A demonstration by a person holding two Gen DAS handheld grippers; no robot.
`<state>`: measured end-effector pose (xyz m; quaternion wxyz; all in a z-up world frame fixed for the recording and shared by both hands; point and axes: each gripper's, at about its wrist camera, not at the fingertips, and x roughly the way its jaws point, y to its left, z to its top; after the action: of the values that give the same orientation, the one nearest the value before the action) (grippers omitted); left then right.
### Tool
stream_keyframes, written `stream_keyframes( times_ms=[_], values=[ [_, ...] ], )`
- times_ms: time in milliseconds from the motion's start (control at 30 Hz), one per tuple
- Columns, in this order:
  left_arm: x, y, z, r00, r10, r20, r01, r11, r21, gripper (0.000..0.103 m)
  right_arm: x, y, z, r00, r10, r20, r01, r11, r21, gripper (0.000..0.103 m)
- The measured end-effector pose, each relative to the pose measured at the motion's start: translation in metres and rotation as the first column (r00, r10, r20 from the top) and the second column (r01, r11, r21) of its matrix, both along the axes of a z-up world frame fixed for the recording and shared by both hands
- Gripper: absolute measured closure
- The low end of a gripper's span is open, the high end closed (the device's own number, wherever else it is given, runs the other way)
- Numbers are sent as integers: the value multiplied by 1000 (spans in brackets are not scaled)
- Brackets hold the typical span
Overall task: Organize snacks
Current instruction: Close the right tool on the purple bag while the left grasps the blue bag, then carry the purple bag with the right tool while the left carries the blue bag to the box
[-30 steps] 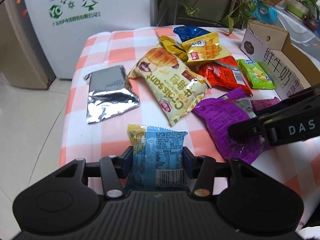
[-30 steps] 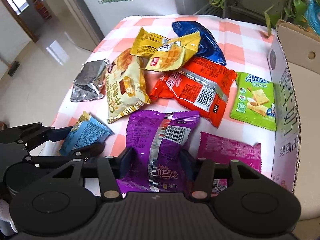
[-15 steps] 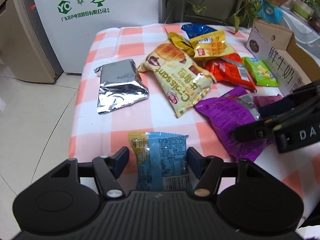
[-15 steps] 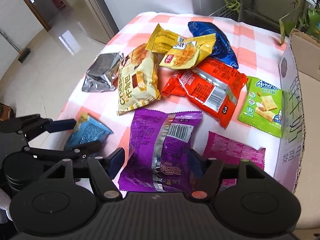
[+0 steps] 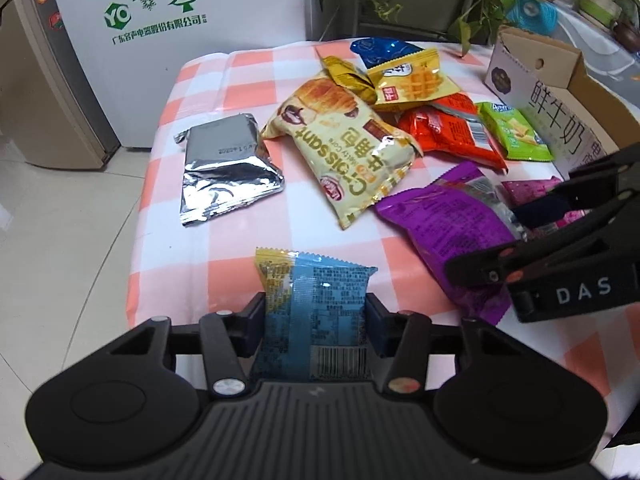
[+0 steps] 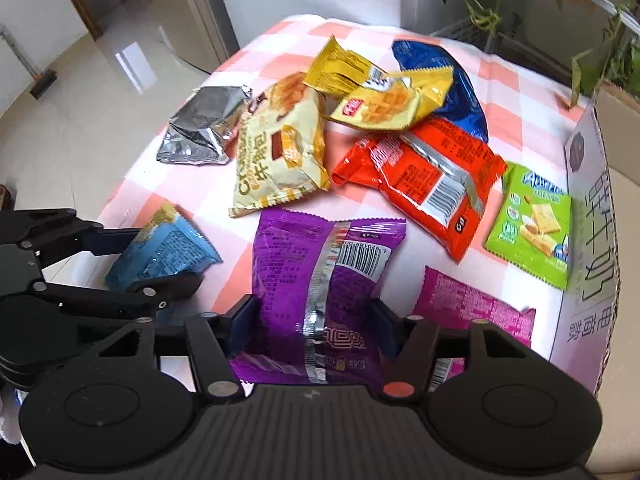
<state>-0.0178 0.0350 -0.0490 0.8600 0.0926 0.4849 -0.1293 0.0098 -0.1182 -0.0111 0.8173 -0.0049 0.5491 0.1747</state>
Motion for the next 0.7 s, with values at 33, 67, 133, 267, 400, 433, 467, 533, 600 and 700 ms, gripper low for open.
stream_keyframes(
  times_ms=[33, 67, 133, 267, 400, 433, 467, 533, 600, 700],
  values=[
    [0, -1, 1, 1000, -3, 2, 3, 1000, 0, 54, 0, 0, 1, 1000, 3, 5, -3, 1000, 0, 39],
    [-1, -1, 2, 1000, -5, 5, 5, 1000, -3, 54, 0, 0, 2, 1000, 6, 9, -6, 1000, 0, 40],
    [-1, -2, 5, 1000, -7, 13, 7, 1000, -7, 54, -1, 0, 3, 1000, 12, 12, -12, 1000, -4, 40],
    [-2, -5, 10, 1000, -8, 31, 8, 1000, 1, 54, -4, 2, 6, 999, 42, 27, -42, 999, -5, 40],
    [-2, -7, 15, 999, -10, 47, 9, 1000, 4, 54, -8, 0, 12, 997, 59, 54, -58, 998, -6, 40],
    [-2, -8, 16, 999, -12, 52, 12, 1000, 6, 54, -8, 0, 13, 996, 60, 59, -60, 998, -10, 40],
    [-2, -9, 17, 998, -13, 56, 13, 1000, 7, 54, -9, -1, 14, 996, 61, 63, -60, 998, -13, 40],
    [-2, -10, 19, 998, -12, 63, 12, 1000, 9, 54, -9, -3, 15, 996, 60, 68, -59, 998, -17, 40],
    [-1, -11, 21, 997, -11, 74, 10, 1000, 14, 54, -11, -5, 16, 995, 61, 76, -59, 998, -22, 40],
    [-1, -12, 24, 996, -3, 90, 1, 1000, 22, 54, -12, -7, 20, 994, 66, 93, -64, 998, -29, 40]
  ],
)
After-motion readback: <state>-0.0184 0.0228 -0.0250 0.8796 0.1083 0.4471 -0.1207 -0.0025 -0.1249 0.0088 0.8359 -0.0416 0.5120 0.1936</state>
